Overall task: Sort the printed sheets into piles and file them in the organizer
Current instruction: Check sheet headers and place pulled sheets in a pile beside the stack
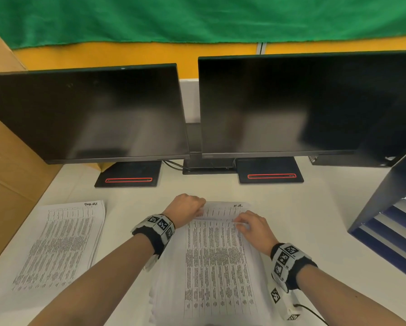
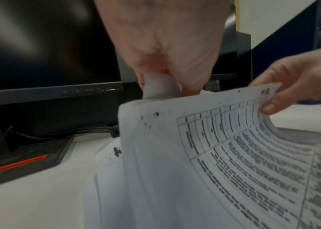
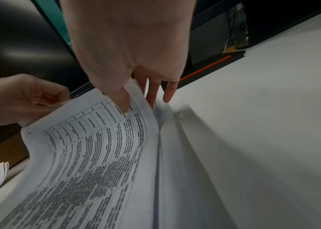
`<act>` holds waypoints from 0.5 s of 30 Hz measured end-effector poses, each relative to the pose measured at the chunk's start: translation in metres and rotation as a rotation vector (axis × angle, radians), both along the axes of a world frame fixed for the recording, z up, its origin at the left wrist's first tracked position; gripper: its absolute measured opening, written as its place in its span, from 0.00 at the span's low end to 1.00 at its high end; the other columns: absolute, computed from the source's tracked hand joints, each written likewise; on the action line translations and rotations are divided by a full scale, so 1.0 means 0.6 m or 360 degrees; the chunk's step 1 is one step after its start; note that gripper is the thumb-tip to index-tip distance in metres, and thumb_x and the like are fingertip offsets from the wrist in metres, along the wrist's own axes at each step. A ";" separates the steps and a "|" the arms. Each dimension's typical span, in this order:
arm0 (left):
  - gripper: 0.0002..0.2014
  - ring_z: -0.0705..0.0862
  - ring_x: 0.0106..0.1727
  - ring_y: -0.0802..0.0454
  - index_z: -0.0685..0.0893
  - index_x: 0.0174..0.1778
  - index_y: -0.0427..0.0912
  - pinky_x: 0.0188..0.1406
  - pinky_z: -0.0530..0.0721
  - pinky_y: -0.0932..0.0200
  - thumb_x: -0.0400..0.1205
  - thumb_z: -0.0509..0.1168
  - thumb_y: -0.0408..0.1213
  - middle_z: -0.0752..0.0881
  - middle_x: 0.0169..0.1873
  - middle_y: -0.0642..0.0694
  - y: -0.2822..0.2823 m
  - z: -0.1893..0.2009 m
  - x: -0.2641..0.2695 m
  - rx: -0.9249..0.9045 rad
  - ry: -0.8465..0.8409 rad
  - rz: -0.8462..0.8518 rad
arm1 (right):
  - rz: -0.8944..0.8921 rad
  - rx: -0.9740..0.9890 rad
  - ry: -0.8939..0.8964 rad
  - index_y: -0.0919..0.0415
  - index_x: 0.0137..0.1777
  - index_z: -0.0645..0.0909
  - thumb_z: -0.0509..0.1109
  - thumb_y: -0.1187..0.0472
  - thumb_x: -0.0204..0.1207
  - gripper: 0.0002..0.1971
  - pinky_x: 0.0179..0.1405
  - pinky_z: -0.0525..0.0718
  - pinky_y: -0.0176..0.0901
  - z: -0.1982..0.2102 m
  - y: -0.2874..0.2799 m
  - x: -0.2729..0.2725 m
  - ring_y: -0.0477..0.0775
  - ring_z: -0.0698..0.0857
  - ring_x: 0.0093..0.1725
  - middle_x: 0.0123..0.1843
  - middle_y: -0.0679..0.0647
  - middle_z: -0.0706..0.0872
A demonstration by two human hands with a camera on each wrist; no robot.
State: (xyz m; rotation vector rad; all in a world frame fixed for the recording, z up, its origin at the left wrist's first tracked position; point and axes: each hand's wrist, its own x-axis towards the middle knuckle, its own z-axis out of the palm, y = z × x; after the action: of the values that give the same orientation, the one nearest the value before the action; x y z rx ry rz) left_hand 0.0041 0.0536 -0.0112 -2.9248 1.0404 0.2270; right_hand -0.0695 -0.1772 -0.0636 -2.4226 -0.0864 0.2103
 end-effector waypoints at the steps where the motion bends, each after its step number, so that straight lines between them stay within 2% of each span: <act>1: 0.10 0.78 0.38 0.48 0.77 0.49 0.41 0.45 0.77 0.56 0.86 0.54 0.42 0.86 0.43 0.44 0.000 0.004 0.002 0.0014 -0.0055 -0.0011 | -0.0007 0.0018 0.0024 0.53 0.51 0.83 0.66 0.59 0.79 0.06 0.64 0.76 0.56 0.001 0.000 0.000 0.50 0.82 0.53 0.50 0.47 0.84; 3: 0.07 0.82 0.41 0.48 0.78 0.50 0.43 0.47 0.78 0.57 0.85 0.56 0.40 0.85 0.44 0.46 -0.001 0.023 0.006 -0.0001 -0.0118 -0.0011 | -0.0009 0.0012 0.0098 0.51 0.52 0.84 0.66 0.57 0.79 0.06 0.65 0.75 0.57 0.004 -0.001 -0.001 0.50 0.83 0.54 0.52 0.47 0.86; 6: 0.06 0.85 0.42 0.49 0.80 0.51 0.44 0.39 0.78 0.60 0.80 0.64 0.32 0.84 0.43 0.47 0.012 0.084 0.022 -0.0140 -0.0385 0.0060 | -0.0016 0.0018 0.0182 0.48 0.53 0.84 0.65 0.56 0.79 0.07 0.68 0.72 0.57 0.007 0.003 -0.003 0.49 0.82 0.57 0.55 0.44 0.87; 8: 0.08 0.87 0.40 0.46 0.81 0.50 0.43 0.38 0.85 0.54 0.78 0.66 0.29 0.85 0.41 0.46 0.037 0.141 0.043 -0.0346 -0.0609 0.0205 | -0.0041 0.0097 0.0265 0.47 0.51 0.84 0.66 0.56 0.79 0.06 0.67 0.72 0.57 0.008 0.005 -0.005 0.48 0.82 0.57 0.54 0.42 0.87; 10: 0.07 0.86 0.41 0.42 0.82 0.50 0.41 0.43 0.85 0.48 0.79 0.63 0.29 0.86 0.41 0.43 0.074 0.206 0.062 -0.0647 -0.0753 0.0335 | -0.0077 0.0179 0.0347 0.50 0.53 0.84 0.66 0.52 0.78 0.08 0.67 0.75 0.58 0.001 0.005 -0.005 0.51 0.83 0.59 0.56 0.46 0.87; 12: 0.06 0.85 0.43 0.43 0.82 0.49 0.39 0.44 0.81 0.51 0.82 0.61 0.33 0.87 0.42 0.41 0.113 0.267 0.074 -0.0950 -0.0804 0.0437 | -0.0145 0.0230 0.0398 0.52 0.62 0.82 0.64 0.45 0.75 0.19 0.69 0.74 0.59 -0.022 -0.005 0.000 0.54 0.82 0.63 0.63 0.49 0.86; 13: 0.07 0.84 0.44 0.46 0.83 0.50 0.38 0.44 0.78 0.55 0.84 0.60 0.35 0.86 0.42 0.42 0.132 0.294 0.076 -0.1069 -0.0790 0.0488 | -0.0175 0.0257 0.0422 0.54 0.65 0.81 0.64 0.45 0.75 0.21 0.69 0.75 0.56 -0.023 -0.006 0.002 0.55 0.81 0.63 0.63 0.50 0.85; 15: 0.10 0.82 0.47 0.55 0.83 0.54 0.40 0.47 0.75 0.59 0.85 0.58 0.38 0.85 0.46 0.47 0.166 0.327 0.082 -0.1279 -0.0620 0.0619 | -0.0209 0.0335 0.0448 0.56 0.56 0.83 0.64 0.51 0.79 0.13 0.59 0.79 0.47 -0.019 -0.007 0.006 0.56 0.82 0.56 0.54 0.50 0.86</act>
State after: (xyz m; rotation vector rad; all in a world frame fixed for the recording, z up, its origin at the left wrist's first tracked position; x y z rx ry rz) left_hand 0.0530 0.1529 0.1849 -3.5899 0.5712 -0.9355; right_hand -0.0657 -0.1813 -0.0751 -2.1574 0.1691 0.4558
